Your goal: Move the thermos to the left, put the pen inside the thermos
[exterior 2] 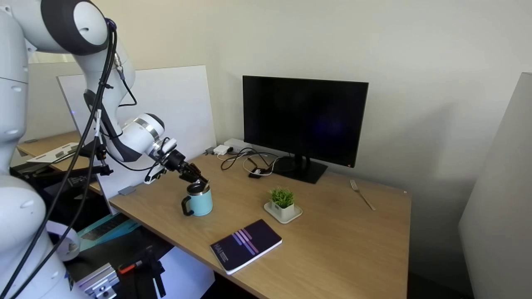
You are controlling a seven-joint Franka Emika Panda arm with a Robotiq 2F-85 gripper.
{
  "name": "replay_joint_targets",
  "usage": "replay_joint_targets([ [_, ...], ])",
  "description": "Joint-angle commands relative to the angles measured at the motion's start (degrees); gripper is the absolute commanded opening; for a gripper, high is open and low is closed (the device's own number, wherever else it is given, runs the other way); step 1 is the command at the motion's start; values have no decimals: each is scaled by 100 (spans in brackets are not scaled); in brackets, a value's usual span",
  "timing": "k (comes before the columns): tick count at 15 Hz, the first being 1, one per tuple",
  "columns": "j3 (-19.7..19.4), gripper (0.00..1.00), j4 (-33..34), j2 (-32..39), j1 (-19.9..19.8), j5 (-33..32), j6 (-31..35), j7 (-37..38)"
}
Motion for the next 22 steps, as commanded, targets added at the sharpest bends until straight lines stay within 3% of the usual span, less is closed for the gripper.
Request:
replay_joint_targets([
  [1, 89, 58, -10, -25, -60, -102, -113, 104],
  [7, 133, 98, -72, -401, -135, 31, -75, 11],
  [17, 273, 100, -108, -1063, -264, 784, 185, -435],
  [22, 186, 100, -303, -1499, -576, 1613, 983, -1343],
])
